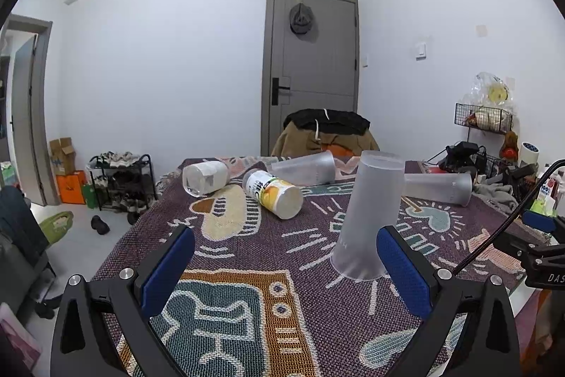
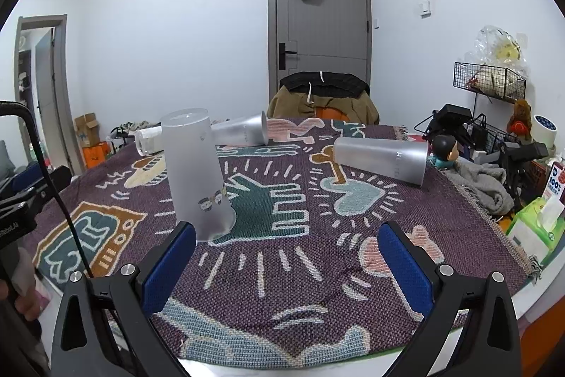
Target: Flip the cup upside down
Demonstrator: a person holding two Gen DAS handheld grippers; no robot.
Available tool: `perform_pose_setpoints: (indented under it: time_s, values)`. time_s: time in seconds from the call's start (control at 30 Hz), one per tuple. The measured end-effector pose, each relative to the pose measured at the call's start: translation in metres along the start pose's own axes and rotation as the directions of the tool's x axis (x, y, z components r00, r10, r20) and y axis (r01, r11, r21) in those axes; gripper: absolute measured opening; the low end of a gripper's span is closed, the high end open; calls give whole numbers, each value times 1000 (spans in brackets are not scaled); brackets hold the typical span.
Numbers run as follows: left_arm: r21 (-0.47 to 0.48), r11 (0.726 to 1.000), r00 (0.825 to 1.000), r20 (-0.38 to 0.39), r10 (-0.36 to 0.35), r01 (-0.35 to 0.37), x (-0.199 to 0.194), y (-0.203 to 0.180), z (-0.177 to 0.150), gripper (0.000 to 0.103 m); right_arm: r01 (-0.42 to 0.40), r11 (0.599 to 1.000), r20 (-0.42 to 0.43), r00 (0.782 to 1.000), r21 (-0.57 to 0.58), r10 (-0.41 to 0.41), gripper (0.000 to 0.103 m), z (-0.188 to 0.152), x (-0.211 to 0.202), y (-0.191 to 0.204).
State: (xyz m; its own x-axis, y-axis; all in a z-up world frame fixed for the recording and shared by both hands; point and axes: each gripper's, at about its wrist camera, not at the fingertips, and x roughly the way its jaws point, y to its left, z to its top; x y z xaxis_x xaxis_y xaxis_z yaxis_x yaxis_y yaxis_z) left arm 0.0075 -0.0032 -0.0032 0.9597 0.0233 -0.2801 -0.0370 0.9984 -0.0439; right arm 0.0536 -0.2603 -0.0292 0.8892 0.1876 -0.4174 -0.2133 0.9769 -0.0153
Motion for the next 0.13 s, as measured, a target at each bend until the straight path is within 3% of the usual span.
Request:
perform_pose_setpoints:
  time_s: [0.13]
  values:
    - [2, 1000, 1000, 0, 4, -4, 0, 1, 1, 103, -10, 1000, -6, 1000, 5, 10, 103, 0, 1, 3]
